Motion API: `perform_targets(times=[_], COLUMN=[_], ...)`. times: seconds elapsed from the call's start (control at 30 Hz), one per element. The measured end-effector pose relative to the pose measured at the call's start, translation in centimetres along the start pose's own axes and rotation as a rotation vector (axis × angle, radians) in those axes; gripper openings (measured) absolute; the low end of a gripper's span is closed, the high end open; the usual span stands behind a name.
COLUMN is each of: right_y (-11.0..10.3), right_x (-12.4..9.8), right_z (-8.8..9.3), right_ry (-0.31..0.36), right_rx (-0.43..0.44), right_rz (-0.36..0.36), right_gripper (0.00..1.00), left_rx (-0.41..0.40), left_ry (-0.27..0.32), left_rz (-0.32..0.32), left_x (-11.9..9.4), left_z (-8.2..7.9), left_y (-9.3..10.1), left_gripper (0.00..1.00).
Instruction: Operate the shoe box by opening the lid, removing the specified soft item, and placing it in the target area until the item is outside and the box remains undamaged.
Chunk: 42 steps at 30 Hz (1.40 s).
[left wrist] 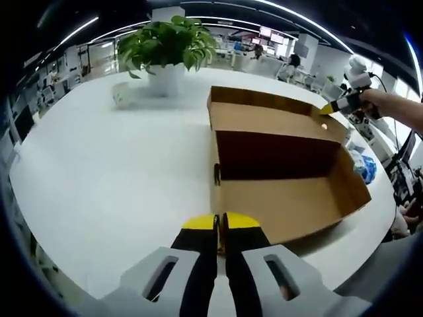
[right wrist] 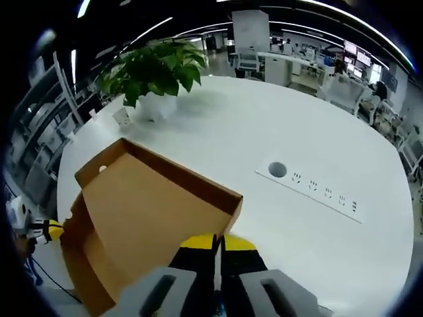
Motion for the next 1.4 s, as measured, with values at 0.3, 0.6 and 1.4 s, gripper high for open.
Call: perform_targets(times=[0.3,0.6,1.4], right_y=[0.0,-0.3,-1.6], right_x=[-1.7,-3.5,-8.2], right_z=[0.0,-0.4,0.2], right_ry=[0.070,0.139,0.309], right_rx=[-0.004,-0.016,-0.016], right_rz=[-0.011,-0.019,-0.025], right_gripper=[0.00,0.00,0.00], left_rx=[0.003,-0.003,-0.007], left_ry=[-0.002,0.003,0.027], left_rz=[-0.004,-0.005,-0.003], left_x=[-0.1,-0.3,-0.3], left_z=[-0.1,0.0,0.1], left_y=[0.3,0.4,0.4], left_gripper=[0.00,0.00,0.00])
Point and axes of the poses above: the point that each gripper's makers call its tool centre point, and the gripper's own axes: x roughly forward along the fingers, y roughly to its right, z roughly out of its underside, the point moved 5 cm from there along -x, roughly backward along the fingers, and after that the axes turned 10 degrees about z, right-handed, at the moved point
